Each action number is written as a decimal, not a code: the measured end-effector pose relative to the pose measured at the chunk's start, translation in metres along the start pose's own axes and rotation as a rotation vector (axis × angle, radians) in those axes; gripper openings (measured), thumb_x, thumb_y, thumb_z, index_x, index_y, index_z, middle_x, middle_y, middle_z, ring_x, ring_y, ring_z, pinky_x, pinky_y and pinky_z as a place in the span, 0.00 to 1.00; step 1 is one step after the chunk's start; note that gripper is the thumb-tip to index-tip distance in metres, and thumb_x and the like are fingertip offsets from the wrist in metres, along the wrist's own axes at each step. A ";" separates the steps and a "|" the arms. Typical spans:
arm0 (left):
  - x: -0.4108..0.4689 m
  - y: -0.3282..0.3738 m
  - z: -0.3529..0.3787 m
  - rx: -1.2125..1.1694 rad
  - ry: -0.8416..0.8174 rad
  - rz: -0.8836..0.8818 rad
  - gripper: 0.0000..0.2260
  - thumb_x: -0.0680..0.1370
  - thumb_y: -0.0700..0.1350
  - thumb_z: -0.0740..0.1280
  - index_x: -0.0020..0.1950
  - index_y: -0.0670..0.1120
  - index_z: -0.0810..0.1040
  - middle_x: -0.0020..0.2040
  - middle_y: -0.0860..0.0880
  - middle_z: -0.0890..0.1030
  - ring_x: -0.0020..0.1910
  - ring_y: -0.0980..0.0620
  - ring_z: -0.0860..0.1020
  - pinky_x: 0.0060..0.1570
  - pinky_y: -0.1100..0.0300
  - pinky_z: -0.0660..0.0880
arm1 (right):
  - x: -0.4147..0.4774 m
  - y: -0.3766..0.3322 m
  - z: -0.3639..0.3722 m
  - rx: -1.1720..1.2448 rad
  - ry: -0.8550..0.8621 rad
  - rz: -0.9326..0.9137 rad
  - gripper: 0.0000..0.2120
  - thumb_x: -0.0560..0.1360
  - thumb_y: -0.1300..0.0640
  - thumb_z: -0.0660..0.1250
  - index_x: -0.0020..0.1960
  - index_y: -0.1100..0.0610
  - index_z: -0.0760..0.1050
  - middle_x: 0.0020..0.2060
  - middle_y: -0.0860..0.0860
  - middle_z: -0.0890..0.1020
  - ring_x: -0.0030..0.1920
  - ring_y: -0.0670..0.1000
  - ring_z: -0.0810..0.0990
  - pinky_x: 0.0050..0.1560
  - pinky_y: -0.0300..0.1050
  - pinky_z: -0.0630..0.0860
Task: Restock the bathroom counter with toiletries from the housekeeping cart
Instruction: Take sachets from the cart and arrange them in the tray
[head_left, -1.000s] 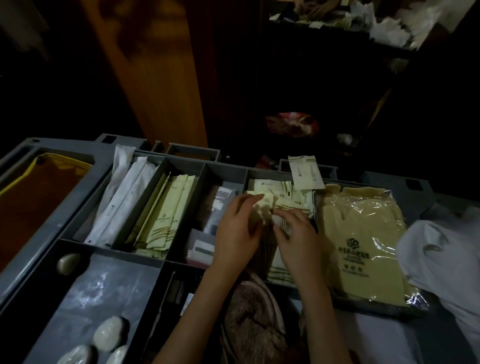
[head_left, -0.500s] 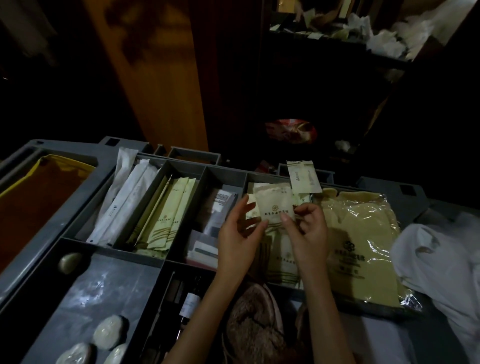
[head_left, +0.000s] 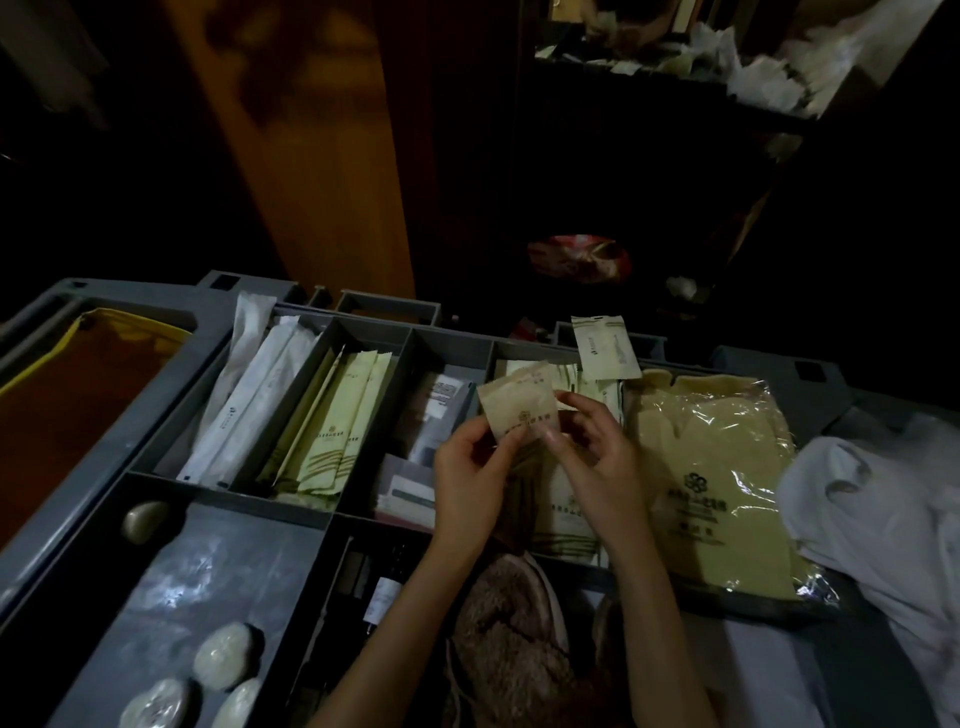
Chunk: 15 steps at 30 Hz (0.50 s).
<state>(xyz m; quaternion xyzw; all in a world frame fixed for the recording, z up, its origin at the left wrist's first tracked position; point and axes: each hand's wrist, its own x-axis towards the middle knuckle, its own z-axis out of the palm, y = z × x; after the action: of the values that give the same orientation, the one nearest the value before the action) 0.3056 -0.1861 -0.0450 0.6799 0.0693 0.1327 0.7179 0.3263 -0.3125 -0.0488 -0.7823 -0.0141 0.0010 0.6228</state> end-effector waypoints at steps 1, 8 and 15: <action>0.000 -0.001 -0.001 -0.003 0.023 -0.002 0.08 0.77 0.36 0.67 0.52 0.46 0.81 0.45 0.54 0.84 0.47 0.59 0.82 0.43 0.69 0.77 | 0.000 -0.002 -0.004 -0.073 0.001 0.000 0.17 0.77 0.50 0.67 0.64 0.41 0.72 0.59 0.41 0.77 0.54 0.35 0.76 0.51 0.39 0.76; 0.004 -0.010 -0.005 -0.016 0.159 -0.022 0.08 0.77 0.37 0.67 0.56 0.39 0.81 0.48 0.48 0.84 0.48 0.54 0.83 0.45 0.64 0.79 | 0.006 -0.002 -0.046 -0.752 -0.075 -0.085 0.16 0.74 0.48 0.69 0.61 0.49 0.77 0.67 0.48 0.71 0.69 0.51 0.63 0.67 0.50 0.65; 0.004 -0.012 -0.006 0.005 0.162 -0.042 0.07 0.78 0.40 0.67 0.54 0.42 0.82 0.48 0.46 0.85 0.48 0.51 0.83 0.47 0.56 0.81 | -0.001 -0.005 -0.038 -0.937 -0.291 0.081 0.28 0.68 0.41 0.74 0.63 0.47 0.70 0.78 0.47 0.43 0.76 0.51 0.35 0.75 0.55 0.48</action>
<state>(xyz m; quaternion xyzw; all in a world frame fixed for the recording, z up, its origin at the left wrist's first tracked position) 0.3090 -0.1802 -0.0571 0.6672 0.1419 0.1720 0.7107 0.3259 -0.3487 -0.0351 -0.9699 -0.0696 0.1280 0.1950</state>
